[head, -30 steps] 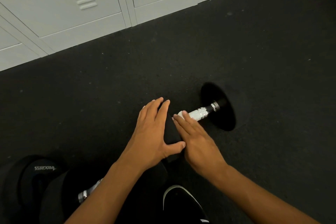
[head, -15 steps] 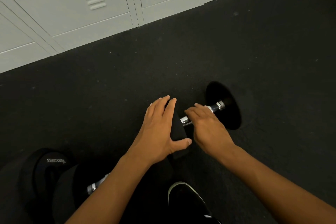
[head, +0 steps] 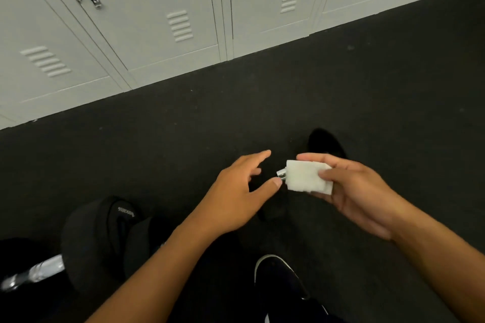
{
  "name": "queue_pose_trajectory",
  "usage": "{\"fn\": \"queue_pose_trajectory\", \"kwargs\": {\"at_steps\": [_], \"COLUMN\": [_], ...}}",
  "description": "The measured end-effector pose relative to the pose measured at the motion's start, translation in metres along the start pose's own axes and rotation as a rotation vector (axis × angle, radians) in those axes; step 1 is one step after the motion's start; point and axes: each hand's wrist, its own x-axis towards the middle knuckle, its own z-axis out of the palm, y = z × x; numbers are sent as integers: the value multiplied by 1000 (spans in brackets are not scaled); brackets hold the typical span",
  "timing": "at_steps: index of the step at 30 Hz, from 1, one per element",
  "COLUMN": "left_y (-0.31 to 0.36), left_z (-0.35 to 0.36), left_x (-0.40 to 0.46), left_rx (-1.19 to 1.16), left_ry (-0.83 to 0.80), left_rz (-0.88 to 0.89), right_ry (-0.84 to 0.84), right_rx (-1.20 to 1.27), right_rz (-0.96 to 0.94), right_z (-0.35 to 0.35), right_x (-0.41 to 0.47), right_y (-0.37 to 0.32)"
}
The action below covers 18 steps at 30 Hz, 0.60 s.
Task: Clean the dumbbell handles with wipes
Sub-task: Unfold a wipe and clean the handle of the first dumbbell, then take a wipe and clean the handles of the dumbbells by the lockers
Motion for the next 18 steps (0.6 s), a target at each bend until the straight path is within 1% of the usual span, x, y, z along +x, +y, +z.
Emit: {"fn": "queue_pose_trajectory", "kwargs": {"at_steps": [3, 6, 9, 12, 15, 18], "left_y": [25, 55, 70, 71, 61, 39], "left_z": [-12, -22, -39, -62, -86, -96], "left_x": [-16, -37, -61, -84, -105, -127], "left_rx": [-216, -357, -356, -374, -399, -443], "left_ry": [-9, -2, 58, 94, 131, 115], "left_rz": [-45, -17, 3, -21, -34, -64], "right_ry": [-83, -167, -223, -196, -195, -224], "right_rx": [189, 205, 111, -17, 28, 50], "right_rz": [-28, -78, -133, -197, -228, -219], "right_z": [14, 36, 60, 77, 93, 108], "right_x": [-30, -57, -76, -83, -81, -74], "right_y": [-27, -43, -49, -42, -32, -16]}}
